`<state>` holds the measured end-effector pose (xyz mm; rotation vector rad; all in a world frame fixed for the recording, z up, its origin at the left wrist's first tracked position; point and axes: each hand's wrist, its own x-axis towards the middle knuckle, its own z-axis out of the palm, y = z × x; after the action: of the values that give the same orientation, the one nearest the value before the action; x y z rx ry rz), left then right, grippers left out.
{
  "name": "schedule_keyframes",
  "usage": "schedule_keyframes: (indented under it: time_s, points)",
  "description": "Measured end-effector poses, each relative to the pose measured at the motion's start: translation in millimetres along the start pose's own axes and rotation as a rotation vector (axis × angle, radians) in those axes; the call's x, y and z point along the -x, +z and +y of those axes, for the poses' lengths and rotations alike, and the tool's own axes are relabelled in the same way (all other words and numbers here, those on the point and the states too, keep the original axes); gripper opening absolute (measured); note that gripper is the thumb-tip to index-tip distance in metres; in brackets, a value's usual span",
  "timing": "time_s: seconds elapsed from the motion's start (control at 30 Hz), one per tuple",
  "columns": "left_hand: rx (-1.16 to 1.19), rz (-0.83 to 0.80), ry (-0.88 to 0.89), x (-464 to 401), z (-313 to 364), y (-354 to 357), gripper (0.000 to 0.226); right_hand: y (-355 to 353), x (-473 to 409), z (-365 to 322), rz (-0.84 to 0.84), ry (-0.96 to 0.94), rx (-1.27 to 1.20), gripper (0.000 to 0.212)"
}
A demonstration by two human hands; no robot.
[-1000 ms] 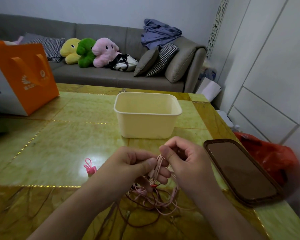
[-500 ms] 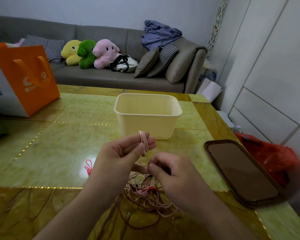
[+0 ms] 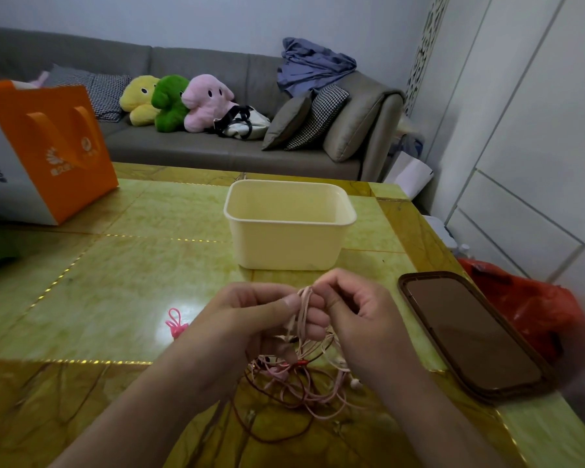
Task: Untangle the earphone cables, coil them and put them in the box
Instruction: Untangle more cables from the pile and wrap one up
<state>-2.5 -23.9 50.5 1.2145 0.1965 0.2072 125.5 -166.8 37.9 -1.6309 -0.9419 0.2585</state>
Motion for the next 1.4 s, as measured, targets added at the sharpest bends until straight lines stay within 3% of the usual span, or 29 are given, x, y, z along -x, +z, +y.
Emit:
schedule_keyframes:
  time_s: [0.2,0.4,0.57,0.73,0.8,0.93,1.1,1.4]
  points:
    - [0.161,0.181,0.109,-3.0,1.4,4.7,0.027,10.3,4.7,6.5,-0.105,0.036,0.019,0.022]
    - [0.155,0.339,0.195,-5.9,0.1,1.6,0.027,13.1,7.3,-1.9,-0.173,0.043,0.165,0.022]
    - [-0.284,0.449,0.304,-7.9,-5.2,3.3,0.017,13.7,11.0,-3.1,-0.252,-0.006,0.259,0.012]
    - [-0.815,0.358,0.347,-6.7,-14.1,-1.1,0.013,2.7,8.9,-7.4,-0.151,-0.043,0.217,0.012]
    - [-0.886,0.261,0.264,-6.2,-14.1,-3.2,0.019,-2.6,7.4,-10.7,-0.083,-0.063,0.190,0.013]
    - [-0.602,0.102,0.080,-3.7,-7.2,2.4,0.027,-7.0,3.9,-13.1,-0.010,-0.027,0.049,0.015]
    - [-0.374,0.050,-0.023,-1.5,-1.8,5.7,0.025,-8.4,2.0,-12.0,0.027,-0.034,0.010,0.017]
    - [0.121,0.092,0.020,-2.0,1.4,6.1,0.016,-1.2,4.8,-4.3,-0.033,0.016,0.039,0.025]
